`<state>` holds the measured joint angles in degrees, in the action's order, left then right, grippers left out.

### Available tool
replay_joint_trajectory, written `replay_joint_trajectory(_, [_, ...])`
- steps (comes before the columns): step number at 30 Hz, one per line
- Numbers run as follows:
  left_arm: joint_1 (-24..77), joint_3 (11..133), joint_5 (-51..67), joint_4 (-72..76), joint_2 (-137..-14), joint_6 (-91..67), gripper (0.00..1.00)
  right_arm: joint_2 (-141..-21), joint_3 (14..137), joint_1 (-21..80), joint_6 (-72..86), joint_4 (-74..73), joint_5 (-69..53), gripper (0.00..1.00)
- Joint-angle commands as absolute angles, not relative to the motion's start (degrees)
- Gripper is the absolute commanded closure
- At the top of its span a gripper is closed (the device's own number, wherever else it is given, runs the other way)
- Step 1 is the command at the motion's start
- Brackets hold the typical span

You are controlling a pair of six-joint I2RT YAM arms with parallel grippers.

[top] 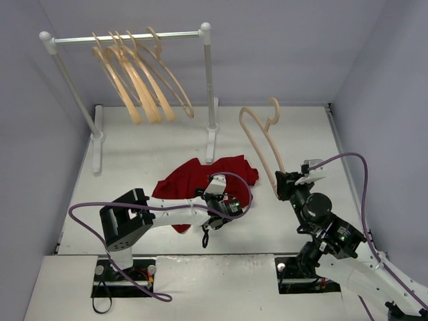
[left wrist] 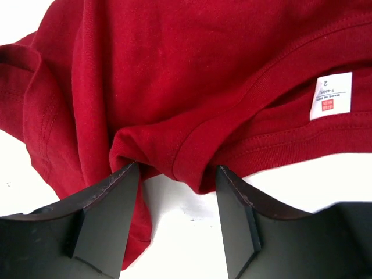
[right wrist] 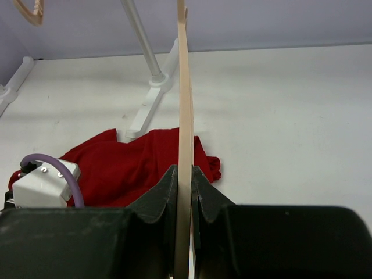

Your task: Place the t-shirt on the hanger

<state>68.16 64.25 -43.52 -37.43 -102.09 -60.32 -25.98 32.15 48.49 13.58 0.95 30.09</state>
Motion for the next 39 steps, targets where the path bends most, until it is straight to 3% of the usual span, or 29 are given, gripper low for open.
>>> replay_joint_trajectory(1, [67.53, 65.01, -46.14, -37.77, -102.31, -62.94, 0.51, -24.54, 32.17, 48.87, 14.74, 5.3, 32.17, 1.0])
replay_joint_trajectory(12, [65.89, 62.22, -46.98, -37.62, -101.84, -66.82, 0.6, -23.93, 31.93, 48.89, 15.12, 5.19, 31.13, 1.0])
replay_joint_trajectory(16, [65.53, 61.51, -47.21, -37.62, -101.65, -66.67, 0.77, -24.4, 31.83, 48.87, 15.19, 5.19, 30.62, 1.0])
replay_joint_trajectory(18, [65.1, 61.22, -47.29, -37.69, -100.85, -65.87, 0.92, -24.98, 32.05, 48.87, 14.9, 5.11, 29.75, 1.0])
replay_joint_trajectory(21, [63.7, 61.0, -47.18, -37.67, -97.99, -62.2, 1.0, -25.45, 32.4, 48.9, 13.39, 4.92, 25.53, 1.0])
replay_joint_trajectory(26, [58.83, 61.82, -44.02, -37.62, -89.98, -47.86, 1.0, -26.3, 33.24, 48.96, 11.59, 4.66, 16.16, 1.0])
replay_joint_trajectory(32, [46.63, 65.29, -30.91, -39.44, -79.41, -32.76, 1.0, -26.72, 33.84, 48.87, 10.88, 4.4, 4.41, 1.0])
replay_joint_trajectory(39, [36.84, 75.59, -24.55, -48.21, -77.41, -22.52, 1.0, -25.92, 34.61, 48.96, 9.88, 4.61, -8.75, 1.0])
